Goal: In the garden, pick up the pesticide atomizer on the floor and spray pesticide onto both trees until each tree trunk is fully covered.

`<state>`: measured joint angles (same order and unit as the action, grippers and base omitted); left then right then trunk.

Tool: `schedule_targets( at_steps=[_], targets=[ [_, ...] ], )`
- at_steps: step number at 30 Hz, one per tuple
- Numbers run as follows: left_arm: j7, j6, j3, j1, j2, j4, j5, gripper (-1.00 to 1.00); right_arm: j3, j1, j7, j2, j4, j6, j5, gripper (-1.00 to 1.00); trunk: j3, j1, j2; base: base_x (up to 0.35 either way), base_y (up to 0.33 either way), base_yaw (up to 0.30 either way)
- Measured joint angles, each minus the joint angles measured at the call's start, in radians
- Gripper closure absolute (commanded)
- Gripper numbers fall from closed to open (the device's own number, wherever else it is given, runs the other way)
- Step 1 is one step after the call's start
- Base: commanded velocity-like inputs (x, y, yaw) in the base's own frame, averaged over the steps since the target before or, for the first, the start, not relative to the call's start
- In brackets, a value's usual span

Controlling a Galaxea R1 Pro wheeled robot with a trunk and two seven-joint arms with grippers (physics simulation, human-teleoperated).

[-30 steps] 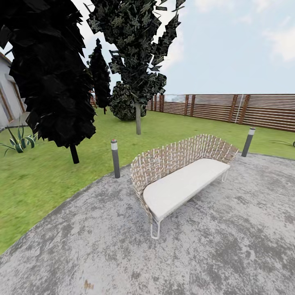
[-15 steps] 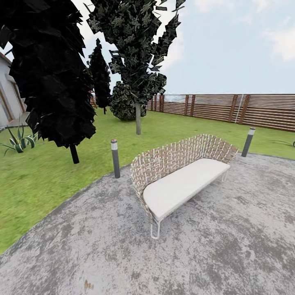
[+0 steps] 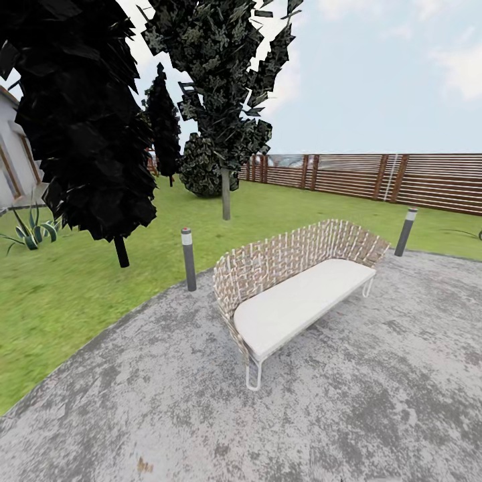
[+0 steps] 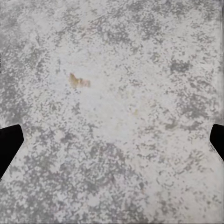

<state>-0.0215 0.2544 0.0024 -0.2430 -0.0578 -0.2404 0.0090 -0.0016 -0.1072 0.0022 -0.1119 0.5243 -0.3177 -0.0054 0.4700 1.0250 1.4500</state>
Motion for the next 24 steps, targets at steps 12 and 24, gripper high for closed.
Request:
schedule_targets(
  at_steps=[12,24],
  targets=[
    [0.0,0.07,0.0,0.012,-0.014,0.007,0.0,-1.0,0.006,-0.006,0.004,0.007,-0.043,-0.021,0.006,-1.0,-0.001,0.0,0.0,0.0,0.0,-0.017],
    [0.011,0.071,0.001,0.011,-0.004,0.007,0.005,-1.0,0.004,-0.006,0.0,0.008,-0.05,-0.02,0.003,-1.0,-0.002,0.0,0.0,0.0,0.0,-0.151]
  ],
)
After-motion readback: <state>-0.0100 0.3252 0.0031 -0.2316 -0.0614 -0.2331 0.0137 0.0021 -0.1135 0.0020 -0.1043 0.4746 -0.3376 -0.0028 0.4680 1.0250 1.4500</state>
